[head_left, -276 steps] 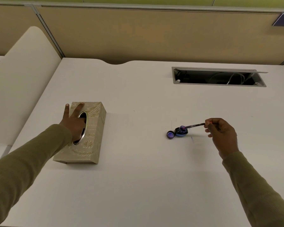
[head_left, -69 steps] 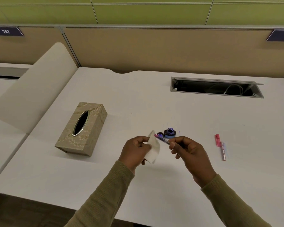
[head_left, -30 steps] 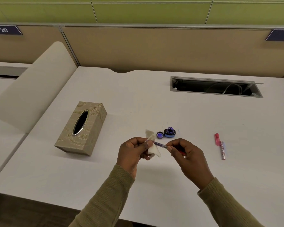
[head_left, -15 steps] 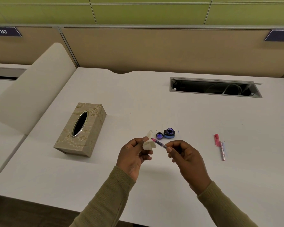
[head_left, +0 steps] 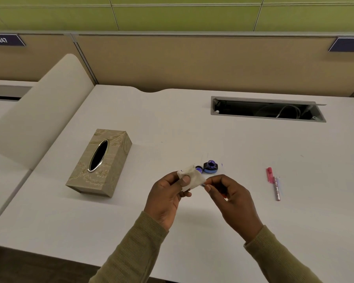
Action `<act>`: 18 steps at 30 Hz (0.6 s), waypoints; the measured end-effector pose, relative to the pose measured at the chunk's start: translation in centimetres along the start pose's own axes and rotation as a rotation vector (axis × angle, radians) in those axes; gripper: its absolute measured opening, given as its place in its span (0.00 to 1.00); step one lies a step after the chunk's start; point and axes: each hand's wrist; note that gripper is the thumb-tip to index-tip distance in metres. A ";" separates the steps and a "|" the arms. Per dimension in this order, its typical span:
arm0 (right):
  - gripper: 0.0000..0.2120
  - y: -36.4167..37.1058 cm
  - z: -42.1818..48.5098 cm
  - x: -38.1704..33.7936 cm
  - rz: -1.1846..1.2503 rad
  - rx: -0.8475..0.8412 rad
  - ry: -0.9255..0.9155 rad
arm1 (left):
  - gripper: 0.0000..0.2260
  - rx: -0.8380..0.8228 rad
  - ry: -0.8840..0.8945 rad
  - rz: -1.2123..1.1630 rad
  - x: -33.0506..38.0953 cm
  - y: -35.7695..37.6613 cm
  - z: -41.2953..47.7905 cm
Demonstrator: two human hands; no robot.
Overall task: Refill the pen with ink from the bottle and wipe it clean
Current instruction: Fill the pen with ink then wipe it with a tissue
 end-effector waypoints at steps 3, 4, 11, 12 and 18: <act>0.05 0.0 -0.1 0.0 0.019 -0.041 0.033 | 0.05 0.055 0.051 0.065 0.0 0.1 0.1; 0.05 0.0 -0.1 -0.1 0.023 -0.055 0.043 | 0.05 0.067 0.066 0.079 0.0 0.2 0.1; 0.03 -0.1 -0.2 -0.2 0.014 -0.050 0.073 | 0.04 0.087 0.087 0.103 0.0 0.9 0.0; 0.02 -0.1 -0.2 -0.2 0.016 -0.046 0.081 | 0.04 0.088 0.080 0.090 0.0 1.0 0.0; 0.03 -0.5 0.0 -0.1 0.040 -0.043 0.116 | 0.08 0.093 0.066 0.066 0.0 1.6 0.0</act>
Point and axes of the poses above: each hand's wrist, its own z-axis towards the middle knuckle, its own y-axis out of the palm, x = y × z, and after that the axes turned 13 degrees about x, right-handed
